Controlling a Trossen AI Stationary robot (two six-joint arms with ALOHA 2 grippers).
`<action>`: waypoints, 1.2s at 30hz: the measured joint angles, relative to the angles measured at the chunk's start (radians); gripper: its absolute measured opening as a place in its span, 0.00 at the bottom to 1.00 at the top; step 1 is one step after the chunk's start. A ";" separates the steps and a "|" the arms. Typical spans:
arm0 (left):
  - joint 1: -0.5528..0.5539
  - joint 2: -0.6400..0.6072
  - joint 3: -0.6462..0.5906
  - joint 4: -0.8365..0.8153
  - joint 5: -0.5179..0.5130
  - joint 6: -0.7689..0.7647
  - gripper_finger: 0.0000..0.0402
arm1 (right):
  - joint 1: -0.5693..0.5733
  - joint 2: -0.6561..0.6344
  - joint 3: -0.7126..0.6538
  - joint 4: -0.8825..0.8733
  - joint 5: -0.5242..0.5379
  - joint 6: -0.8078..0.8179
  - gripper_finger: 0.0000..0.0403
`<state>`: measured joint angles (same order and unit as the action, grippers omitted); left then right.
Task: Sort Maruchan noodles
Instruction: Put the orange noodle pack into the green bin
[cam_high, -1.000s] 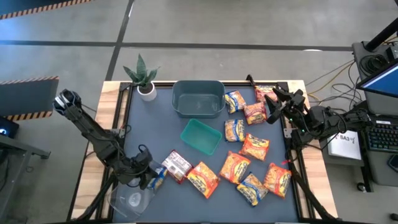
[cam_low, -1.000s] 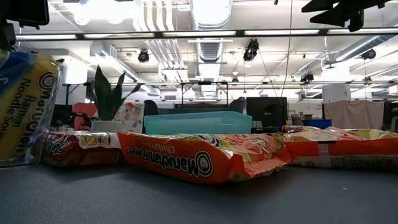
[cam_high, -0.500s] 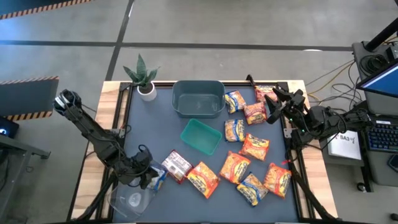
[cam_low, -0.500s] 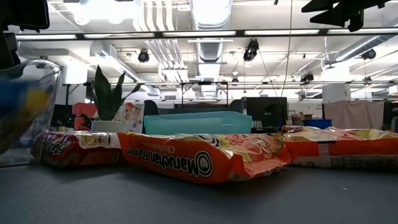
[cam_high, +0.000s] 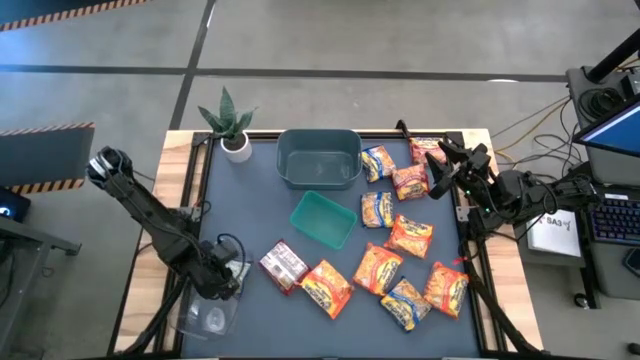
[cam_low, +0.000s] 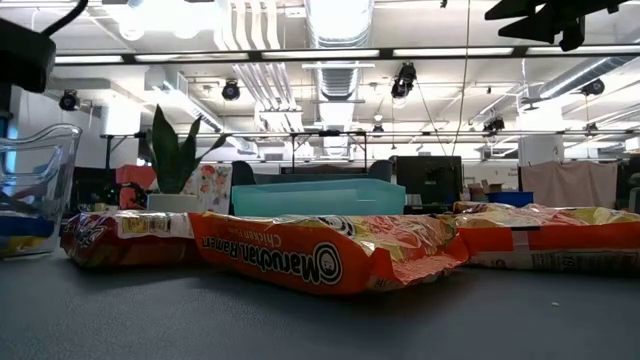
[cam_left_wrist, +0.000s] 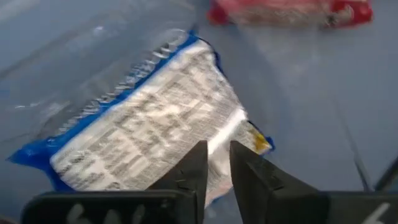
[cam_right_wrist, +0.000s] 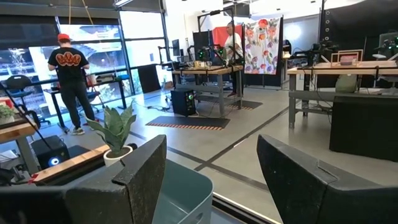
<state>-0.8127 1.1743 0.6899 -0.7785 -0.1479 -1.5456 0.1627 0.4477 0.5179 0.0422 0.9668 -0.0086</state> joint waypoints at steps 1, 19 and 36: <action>0.000 0.010 0.009 0.001 0.002 0.011 0.09 | 0.000 0.000 0.000 0.000 0.000 -0.001 0.60; 0.008 0.109 0.371 -0.245 -0.248 0.252 0.00 | 0.000 0.000 0.000 0.028 0.000 0.003 0.60; 0.160 0.111 0.446 -0.003 -0.613 0.877 0.00 | 0.000 0.001 0.000 0.013 -0.164 0.122 0.60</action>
<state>-0.6524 1.2854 1.1359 -0.7819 -0.7609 -0.6684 0.1631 0.4483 0.5182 0.0549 0.8026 0.1131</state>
